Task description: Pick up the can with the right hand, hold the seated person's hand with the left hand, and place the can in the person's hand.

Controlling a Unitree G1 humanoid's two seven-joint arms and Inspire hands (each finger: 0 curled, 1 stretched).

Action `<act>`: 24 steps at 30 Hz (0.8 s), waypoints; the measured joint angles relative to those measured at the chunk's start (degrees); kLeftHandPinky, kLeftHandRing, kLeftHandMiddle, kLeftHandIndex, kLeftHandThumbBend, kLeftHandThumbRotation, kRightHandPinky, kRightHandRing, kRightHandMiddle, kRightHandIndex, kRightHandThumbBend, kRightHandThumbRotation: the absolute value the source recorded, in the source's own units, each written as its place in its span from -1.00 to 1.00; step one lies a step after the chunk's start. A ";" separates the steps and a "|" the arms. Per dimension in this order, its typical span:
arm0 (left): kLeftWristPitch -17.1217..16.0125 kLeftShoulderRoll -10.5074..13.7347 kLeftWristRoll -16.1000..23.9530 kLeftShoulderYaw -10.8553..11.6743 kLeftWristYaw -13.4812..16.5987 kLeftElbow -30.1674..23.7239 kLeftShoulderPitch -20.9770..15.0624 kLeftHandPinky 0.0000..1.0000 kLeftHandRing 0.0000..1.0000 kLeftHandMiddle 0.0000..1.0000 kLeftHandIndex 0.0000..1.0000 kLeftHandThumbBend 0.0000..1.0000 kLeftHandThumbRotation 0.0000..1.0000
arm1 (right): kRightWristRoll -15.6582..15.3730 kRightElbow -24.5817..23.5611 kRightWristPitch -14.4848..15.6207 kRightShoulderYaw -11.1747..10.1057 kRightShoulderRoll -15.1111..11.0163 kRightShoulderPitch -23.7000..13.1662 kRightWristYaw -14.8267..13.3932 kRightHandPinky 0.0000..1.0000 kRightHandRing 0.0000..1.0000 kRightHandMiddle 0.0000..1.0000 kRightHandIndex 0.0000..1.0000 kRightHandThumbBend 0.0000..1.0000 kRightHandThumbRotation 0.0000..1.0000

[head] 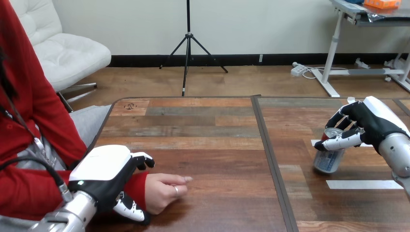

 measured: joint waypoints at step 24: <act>5.29 0.77 0.72 -2.34 -3.29 -1.46 -1.88 0.33 0.43 0.46 0.43 1.00 -1.00 | 0.34 -0.67 -1.20 -0.25 -0.06 0.00 0.04 -0.30 -0.21 -0.09 -0.03 0.37 -1.00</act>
